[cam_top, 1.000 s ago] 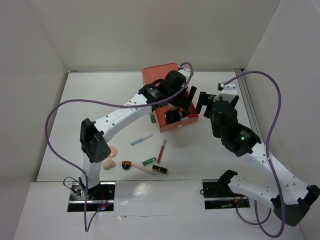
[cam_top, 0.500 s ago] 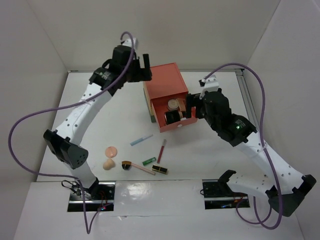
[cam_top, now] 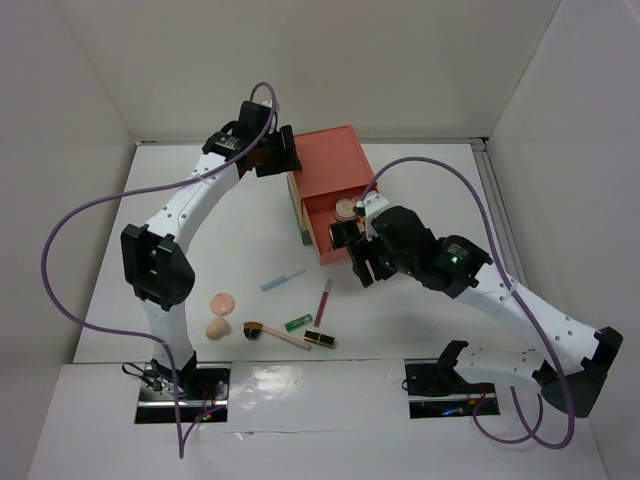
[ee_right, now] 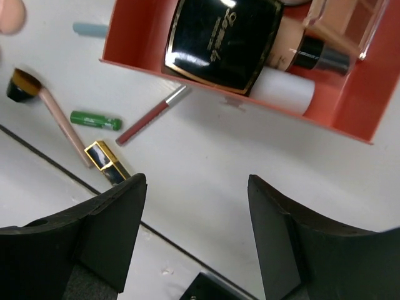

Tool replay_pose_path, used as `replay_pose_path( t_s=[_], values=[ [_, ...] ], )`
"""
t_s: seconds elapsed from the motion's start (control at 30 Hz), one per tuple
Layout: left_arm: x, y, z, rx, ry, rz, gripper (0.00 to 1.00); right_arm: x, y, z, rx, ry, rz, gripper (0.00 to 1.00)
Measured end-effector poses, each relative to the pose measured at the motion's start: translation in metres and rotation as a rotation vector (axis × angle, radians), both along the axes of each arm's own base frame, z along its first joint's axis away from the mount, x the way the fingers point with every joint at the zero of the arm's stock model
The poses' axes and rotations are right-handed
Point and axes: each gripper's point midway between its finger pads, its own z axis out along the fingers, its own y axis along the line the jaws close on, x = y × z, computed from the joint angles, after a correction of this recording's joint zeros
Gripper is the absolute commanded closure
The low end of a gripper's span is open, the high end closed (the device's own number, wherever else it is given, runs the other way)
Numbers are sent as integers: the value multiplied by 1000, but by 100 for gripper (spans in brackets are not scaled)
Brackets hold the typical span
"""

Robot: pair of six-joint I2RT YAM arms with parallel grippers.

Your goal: Organize the makeup

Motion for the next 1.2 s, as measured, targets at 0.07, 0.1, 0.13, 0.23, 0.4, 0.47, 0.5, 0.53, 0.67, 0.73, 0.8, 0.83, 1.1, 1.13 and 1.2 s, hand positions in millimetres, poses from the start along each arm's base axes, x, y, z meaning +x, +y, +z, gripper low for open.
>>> replay_pose_path(
  t_s=[0.07, 0.1, 0.13, 0.23, 0.4, 0.47, 0.5, 0.53, 0.67, 0.73, 0.8, 0.83, 1.1, 1.13, 1.2],
  values=[
    [2, -4, -1, -15, 0, -9, 37, -4, 3, -9, -22, 26, -1, 28],
    [2, -5, -1, -20, -1, -12, 39, -4, 3, -12, -30, 35, -9, 31],
    [2, -7, 0, -26, -3, -17, 39, -3, 4, -16, -42, 42, -17, 31],
    [4, -11, 0, -42, -6, -28, 44, 1, 6, -30, -69, 68, -45, 31],
    [5, -14, 1, -58, -6, -25, 44, 10, 1, -61, -159, 98, -106, 43],
    [5, -14, 0, -60, -5, -24, 44, 20, 0, -64, -167, 79, -143, 46],
    [5, -14, 0, -60, -6, -24, 44, 26, 0, -62, -158, 62, -160, 51],
    [5, -14, 0, -60, -7, -24, 44, 36, 1, -57, -133, 33, -182, 52],
    [6, -14, 1, -60, -10, -24, 44, 58, 2, -47, -81, -21, -224, 59],
    [6, -14, 1, -59, -13, -23, 45, 65, 2, -47, -73, -32, -230, 64],
    [8, -14, 1, -57, -18, -19, 45, 72, 3, -48, -71, -37, -231, 67],
    [9, -14, 1, -57, -21, -18, 45, 76, 5, -48, -65, -43, -232, 67],
    [14, -11, 1, -43, -38, -3, 53, 104, 27, -42, 21, -106, -219, 100],
    [14, -11, 1, -41, -38, -2, 53, 110, 30, -40, 40, -121, -223, 100],
    [14, -11, 1, -42, -38, -1, 57, 118, 34, -37, 65, -141, -229, 100]
  ],
)
